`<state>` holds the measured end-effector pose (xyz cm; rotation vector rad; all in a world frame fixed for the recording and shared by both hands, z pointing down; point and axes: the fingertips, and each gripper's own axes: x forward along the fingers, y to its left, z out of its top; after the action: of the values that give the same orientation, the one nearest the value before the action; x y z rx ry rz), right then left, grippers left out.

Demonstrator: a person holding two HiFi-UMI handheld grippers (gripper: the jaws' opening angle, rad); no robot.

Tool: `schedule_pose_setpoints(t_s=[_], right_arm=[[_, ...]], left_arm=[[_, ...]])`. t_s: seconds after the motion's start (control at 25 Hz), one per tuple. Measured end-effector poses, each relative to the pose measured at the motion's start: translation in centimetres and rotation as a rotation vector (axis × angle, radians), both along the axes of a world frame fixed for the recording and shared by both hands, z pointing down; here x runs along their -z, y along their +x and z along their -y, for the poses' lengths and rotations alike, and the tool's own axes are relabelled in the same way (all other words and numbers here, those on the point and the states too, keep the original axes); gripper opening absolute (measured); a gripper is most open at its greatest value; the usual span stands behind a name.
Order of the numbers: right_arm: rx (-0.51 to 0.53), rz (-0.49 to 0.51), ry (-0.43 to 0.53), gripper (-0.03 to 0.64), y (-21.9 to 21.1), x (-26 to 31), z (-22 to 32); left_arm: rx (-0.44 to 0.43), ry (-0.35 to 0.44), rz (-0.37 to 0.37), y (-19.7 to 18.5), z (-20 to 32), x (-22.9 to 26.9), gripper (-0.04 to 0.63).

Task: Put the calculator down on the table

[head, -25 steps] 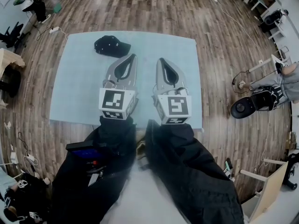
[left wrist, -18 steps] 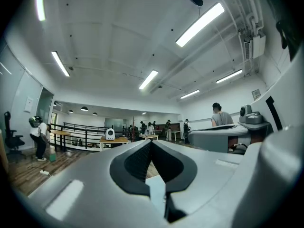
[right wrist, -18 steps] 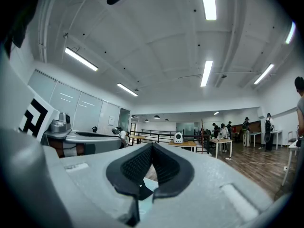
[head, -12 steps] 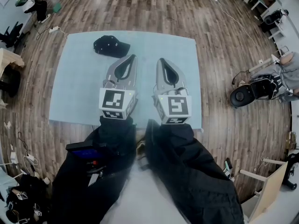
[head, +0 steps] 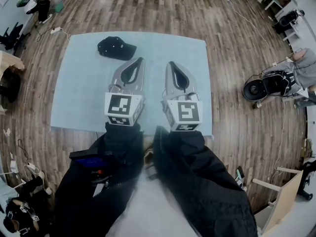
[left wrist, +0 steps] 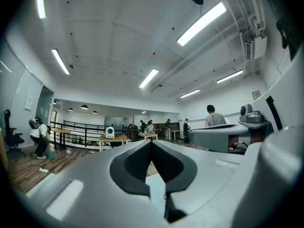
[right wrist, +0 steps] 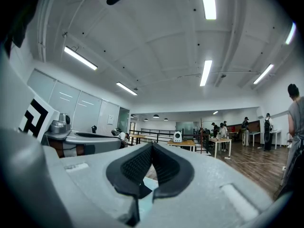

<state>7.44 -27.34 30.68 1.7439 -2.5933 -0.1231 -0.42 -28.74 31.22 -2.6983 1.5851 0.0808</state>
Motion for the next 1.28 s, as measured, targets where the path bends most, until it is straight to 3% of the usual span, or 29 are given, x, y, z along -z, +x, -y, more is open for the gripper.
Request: schedule_pose_setpoints(t_s=[1.28], right_arm=[[-0.018, -0.036, -0.018, 0.0, -0.2, -0.7, 0.1]], left_arm=[[-0.032, -0.022, -0.012, 0.0, 0.6, -1.1, -0.003]])
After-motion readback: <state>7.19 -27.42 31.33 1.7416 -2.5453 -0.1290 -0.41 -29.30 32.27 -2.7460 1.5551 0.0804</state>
